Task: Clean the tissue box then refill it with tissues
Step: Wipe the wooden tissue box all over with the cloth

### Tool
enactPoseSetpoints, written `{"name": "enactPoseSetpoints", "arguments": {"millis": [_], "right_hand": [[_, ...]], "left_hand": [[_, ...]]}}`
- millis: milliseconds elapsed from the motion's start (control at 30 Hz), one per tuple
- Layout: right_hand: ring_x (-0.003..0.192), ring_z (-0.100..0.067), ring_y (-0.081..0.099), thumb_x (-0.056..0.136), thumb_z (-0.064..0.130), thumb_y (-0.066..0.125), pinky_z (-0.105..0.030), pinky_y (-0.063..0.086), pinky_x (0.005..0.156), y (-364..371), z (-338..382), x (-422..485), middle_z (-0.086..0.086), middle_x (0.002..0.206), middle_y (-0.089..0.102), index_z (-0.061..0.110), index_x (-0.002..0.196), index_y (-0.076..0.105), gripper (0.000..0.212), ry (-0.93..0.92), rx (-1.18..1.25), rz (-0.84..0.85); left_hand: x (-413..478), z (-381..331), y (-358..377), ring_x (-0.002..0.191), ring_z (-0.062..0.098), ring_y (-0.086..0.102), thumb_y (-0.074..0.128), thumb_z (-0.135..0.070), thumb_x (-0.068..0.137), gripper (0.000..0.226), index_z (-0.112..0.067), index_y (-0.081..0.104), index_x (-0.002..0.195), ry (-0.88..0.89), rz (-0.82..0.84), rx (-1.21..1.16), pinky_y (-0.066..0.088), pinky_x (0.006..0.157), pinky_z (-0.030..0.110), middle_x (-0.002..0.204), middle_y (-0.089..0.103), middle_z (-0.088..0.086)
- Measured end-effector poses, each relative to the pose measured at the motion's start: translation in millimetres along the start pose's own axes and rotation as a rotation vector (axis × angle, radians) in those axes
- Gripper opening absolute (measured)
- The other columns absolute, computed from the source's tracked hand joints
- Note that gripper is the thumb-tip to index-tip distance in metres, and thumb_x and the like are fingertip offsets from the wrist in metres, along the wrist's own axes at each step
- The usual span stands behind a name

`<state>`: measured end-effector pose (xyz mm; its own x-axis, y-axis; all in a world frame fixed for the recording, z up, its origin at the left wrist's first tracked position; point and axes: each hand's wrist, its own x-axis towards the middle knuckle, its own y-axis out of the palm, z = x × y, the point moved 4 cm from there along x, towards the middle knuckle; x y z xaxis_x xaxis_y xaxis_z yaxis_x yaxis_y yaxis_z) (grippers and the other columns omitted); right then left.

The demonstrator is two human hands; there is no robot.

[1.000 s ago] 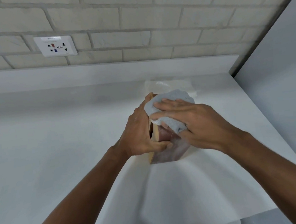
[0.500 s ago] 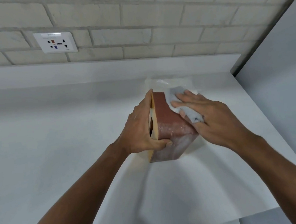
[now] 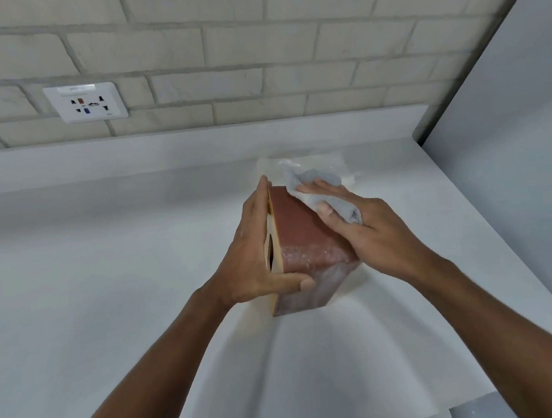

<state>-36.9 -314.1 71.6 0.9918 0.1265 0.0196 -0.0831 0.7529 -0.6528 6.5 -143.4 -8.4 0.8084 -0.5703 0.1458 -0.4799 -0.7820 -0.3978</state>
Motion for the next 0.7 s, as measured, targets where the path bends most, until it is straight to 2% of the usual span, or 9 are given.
{"name": "enactPoseSetpoints", "arguments": {"millis": [33, 100, 133, 233, 367, 467, 567, 600, 700], "right_hand": [[0.125, 0.006, 0.049, 0.097, 0.053, 0.044, -0.021, 0.040, 0.104, -3.1, -1.8, 1.2, 0.027, 0.137, 0.052, 0.071, 0.112, 0.051, 0.024, 0.046, 0.083, -0.009], [0.109, -0.002, 0.063, 0.098, 0.053, 0.045, -0.031, 0.050, 0.096, -8.6, -11.2, 6.2, 0.016, 0.120, 0.068, 0.051, 0.119, 0.063, 0.027, 0.090, 0.189, -0.035], [0.108, -0.003, 0.065, 0.098, 0.052, 0.046, -0.035, 0.051, 0.098, -10.2, -17.2, 9.1, 0.013, 0.117, 0.070, 0.041, 0.123, 0.065, 0.032, 0.098, 0.210, -0.045], [0.132, 0.008, 0.042, 0.101, 0.043, 0.046, -0.031, 0.033, 0.116, -10.4, -26.8, 4.8, 0.022, 0.142, 0.050, 0.037, 0.138, 0.054, 0.038, 0.062, 0.222, -0.077], [0.143, 0.002, 0.027, 0.104, 0.025, 0.045, -0.021, 0.018, 0.119, 4.2, -27.7, -36.0, 0.017, 0.152, 0.039, 0.028, 0.141, 0.049, 0.038, -0.100, 0.120, -0.131], [0.144, -0.002, 0.028, 0.102, 0.026, 0.046, -0.026, 0.019, 0.120, 9.6, -29.9, -54.5, 0.015, 0.153, 0.039, 0.025, 0.141, 0.051, 0.039, -0.145, 0.030, -0.164], [0.142, 0.003, 0.029, 0.103, 0.034, 0.044, -0.027, 0.022, 0.120, 2.4, -25.1, -43.0, 0.016, 0.150, 0.041, 0.032, 0.138, 0.052, 0.036, -0.137, 0.015, -0.163], [0.141, 0.005, 0.028, 0.103, 0.036, 0.043, -0.026, 0.022, 0.120, -0.7, -23.7, -35.8, 0.018, 0.150, 0.041, 0.033, 0.138, 0.052, 0.036, -0.125, 0.009, -0.159], [0.143, 0.003, 0.024, 0.102, 0.034, 0.045, -0.029, 0.023, 0.120, -1.9, -23.1, -24.5, 0.014, 0.151, 0.040, 0.029, 0.140, 0.052, 0.038, -0.148, -0.099, -0.163]], "left_hand": [[1.0, -0.8, -1.0, 0.158, 0.003, 0.016, 0.078, -0.091, 0.050, 0.155, -0.037, -0.014, 0.164, -0.014, -0.013, -0.023, 0.024, 0.130, 0.042, 0.166, 0.015, -0.014], [4.4, 0.0, -3.0, 0.156, 0.003, 0.023, 0.082, -0.086, 0.050, 0.157, -0.035, -0.010, 0.166, -0.031, -0.025, -0.034, 0.028, 0.128, 0.043, 0.164, 0.022, -0.010], [5.6, 1.1, -3.0, 0.155, 0.005, 0.026, 0.084, -0.082, 0.051, 0.155, -0.035, -0.009, 0.166, -0.024, -0.024, -0.031, 0.029, 0.128, 0.045, 0.163, 0.024, -0.009], [5.0, 1.7, -1.0, 0.154, 0.008, 0.030, 0.078, -0.089, 0.055, 0.147, -0.041, -0.010, 0.163, 0.020, -0.023, -0.015, 0.032, 0.126, 0.047, 0.162, 0.026, -0.009], [0.9, -2.9, 4.4, 0.157, 0.005, 0.026, 0.072, -0.088, 0.066, 0.138, -0.038, -0.014, 0.161, 0.075, -0.017, -0.033, 0.030, 0.126, 0.041, 0.168, 0.015, -0.021], [0.0, -3.1, 6.0, 0.153, 0.007, 0.034, 0.070, -0.087, 0.071, 0.131, -0.041, -0.015, 0.159, 0.112, -0.008, -0.016, 0.035, 0.124, 0.039, 0.166, 0.019, -0.027], [1.4, -1.8, 4.1, 0.148, 0.013, 0.044, 0.074, -0.084, 0.069, 0.130, -0.050, -0.015, 0.157, 0.128, 0.003, 0.009, 0.042, 0.120, 0.049, 0.164, 0.031, -0.018], [2.0, -1.5, 3.0, 0.147, 0.012, 0.045, 0.075, -0.085, 0.067, 0.130, -0.053, -0.015, 0.156, 0.121, 0.001, 0.016, 0.043, 0.120, 0.047, 0.162, 0.032, -0.021], [3.0, -3.4, 1.3, 0.144, 0.003, 0.044, 0.076, -0.085, 0.064, 0.130, -0.054, -0.012, 0.154, 0.099, -0.011, 0.017, 0.040, 0.117, 0.025, 0.154, 0.032, -0.036]]}}
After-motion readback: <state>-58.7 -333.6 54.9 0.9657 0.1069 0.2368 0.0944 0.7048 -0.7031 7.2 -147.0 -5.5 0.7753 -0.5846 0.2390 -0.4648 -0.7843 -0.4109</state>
